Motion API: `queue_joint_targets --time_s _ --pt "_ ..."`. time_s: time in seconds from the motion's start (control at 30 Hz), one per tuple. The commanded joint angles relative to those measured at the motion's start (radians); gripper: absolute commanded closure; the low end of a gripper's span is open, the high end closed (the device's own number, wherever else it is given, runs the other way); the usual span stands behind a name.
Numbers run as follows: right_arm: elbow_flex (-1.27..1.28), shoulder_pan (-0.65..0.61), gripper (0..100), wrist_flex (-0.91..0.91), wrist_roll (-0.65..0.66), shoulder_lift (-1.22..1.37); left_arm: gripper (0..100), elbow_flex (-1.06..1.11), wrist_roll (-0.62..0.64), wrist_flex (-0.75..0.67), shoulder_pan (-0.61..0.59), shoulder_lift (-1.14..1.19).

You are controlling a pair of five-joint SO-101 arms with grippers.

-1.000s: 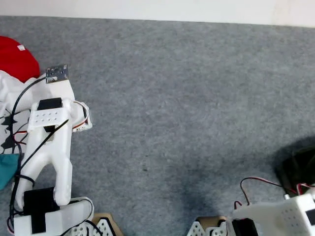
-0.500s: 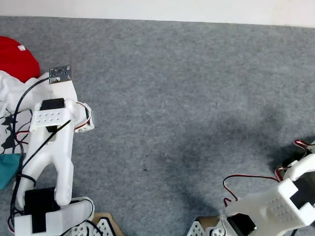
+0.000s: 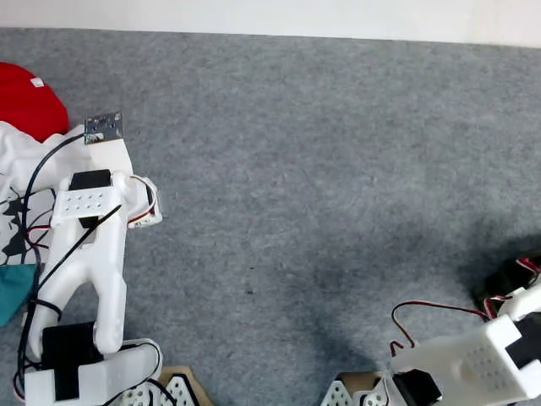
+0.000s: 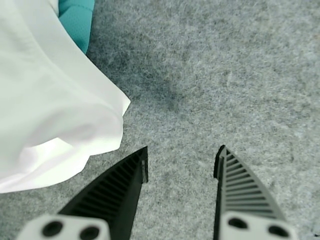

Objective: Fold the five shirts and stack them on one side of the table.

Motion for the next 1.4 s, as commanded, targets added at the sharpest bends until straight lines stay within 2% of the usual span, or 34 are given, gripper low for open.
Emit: queue_joint_targets --time_s 0.0,0.23,0.47,0.6,0.73,0.9,0.97,1.07,1.13,1.23,1.37 --pt "0.058 -0.061 99.2 -0.085 0.014 -0.058 77 -0.004 0.009 -0.015 0.015 -0.004" --pt "0.093 -0.191 99.2 -0.153 -0.081 -0.059 77 -0.004 0.009 -0.014 0.013 -0.004" --pt "0.047 -0.32 99.2 -0.143 -0.086 -0.059 77 -0.004 0.009 -0.017 0.012 -0.004" --pt "-0.005 -0.414 99.2 -0.044 -0.132 -0.081 77 -0.016 0.009 -0.015 0.004 -0.013" --pt "-0.101 -0.573 99.2 0.105 -0.141 -0.185 77 -0.137 0.009 0.043 -0.122 -0.047" --pt "-0.163 -0.871 98.7 0.292 -0.141 -0.367 77 -0.295 0.006 0.172 -0.286 -0.104" --pt "-0.147 -0.981 95.0 0.326 -0.141 -0.429 77 -0.317 0.005 0.196 -0.338 -0.122" --pt "-0.068 -1.106 83.4 0.329 -0.143 -0.493 75 -0.317 0.003 0.195 -0.395 -0.133" --pt "-0.004 -1.158 78.0 0.303 -0.143 -0.515 69 -0.315 -0.012 0.195 -0.407 -0.12" --pt "0.094 -1.188 78.7 0.246 -0.143 -0.524 63 -0.311 -0.092 0.201 -0.406 -0.077" --pt "0.179 -1.19 81.7 0.189 -0.143 -0.521 67 -0.283 -0.14 0.193 -0.41 0.002"
